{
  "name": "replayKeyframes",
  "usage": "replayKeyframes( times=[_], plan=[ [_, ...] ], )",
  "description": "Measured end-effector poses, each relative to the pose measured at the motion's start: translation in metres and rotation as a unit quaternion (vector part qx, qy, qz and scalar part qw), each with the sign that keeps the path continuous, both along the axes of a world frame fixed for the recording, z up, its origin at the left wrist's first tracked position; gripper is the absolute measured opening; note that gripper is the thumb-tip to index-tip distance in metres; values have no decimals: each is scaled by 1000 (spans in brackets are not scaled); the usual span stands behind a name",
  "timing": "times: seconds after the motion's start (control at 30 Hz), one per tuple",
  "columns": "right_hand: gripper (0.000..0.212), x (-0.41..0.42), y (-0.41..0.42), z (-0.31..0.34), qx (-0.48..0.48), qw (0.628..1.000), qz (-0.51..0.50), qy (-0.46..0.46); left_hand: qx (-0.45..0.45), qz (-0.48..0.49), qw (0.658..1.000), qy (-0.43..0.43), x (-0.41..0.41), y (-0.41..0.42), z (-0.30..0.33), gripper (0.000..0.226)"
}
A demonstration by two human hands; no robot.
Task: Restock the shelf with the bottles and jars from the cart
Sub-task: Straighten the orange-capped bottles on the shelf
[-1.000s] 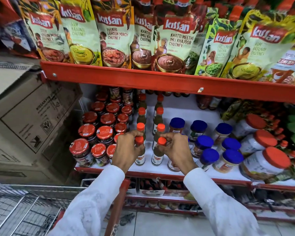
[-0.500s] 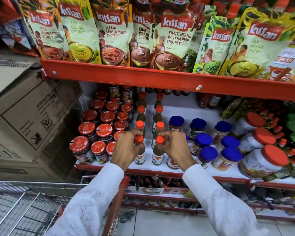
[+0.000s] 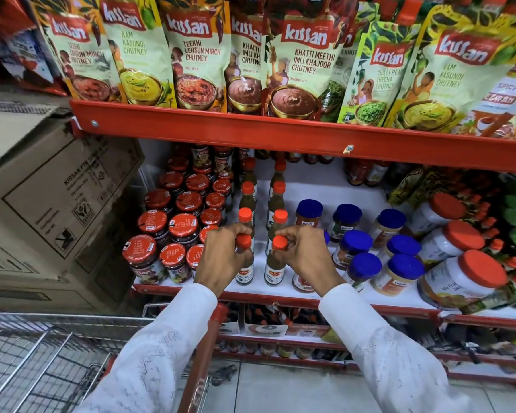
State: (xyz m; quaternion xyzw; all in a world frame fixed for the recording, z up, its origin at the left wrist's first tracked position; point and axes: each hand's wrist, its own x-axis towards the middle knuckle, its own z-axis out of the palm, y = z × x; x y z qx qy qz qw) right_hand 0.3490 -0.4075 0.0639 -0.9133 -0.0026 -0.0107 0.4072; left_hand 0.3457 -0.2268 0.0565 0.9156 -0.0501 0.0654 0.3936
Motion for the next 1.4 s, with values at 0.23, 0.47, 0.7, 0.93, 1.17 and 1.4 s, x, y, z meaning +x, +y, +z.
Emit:
replayKeyframes(
  times=[0.23,0.47,0.7,0.93,1.17,1.4],
  plan=[
    [38,2,-2,-1,-20,1000,8,-7,-7,-8,1000,-6,3,-1,-3,45],
    [35,2,-1,-1,-29,1000,8,-8,-6,-8,1000,-7,4,-1,-1,45],
    [37,3,0,-3,-35,999,5,0,-8,-4,1000,-10,3,1,-1,45],
    [38,6,-1,-3,-40,999,6,7,-6,-6,1000,-6,4,1,0,43],
    [42,6,-1,-3,-49,999,18,6,-17,-9,1000,2,3,1,1,44],
    [48,3,-1,0,-49,999,21,7,-8,-14,1000,-11,1,1,1,44]
  ],
)
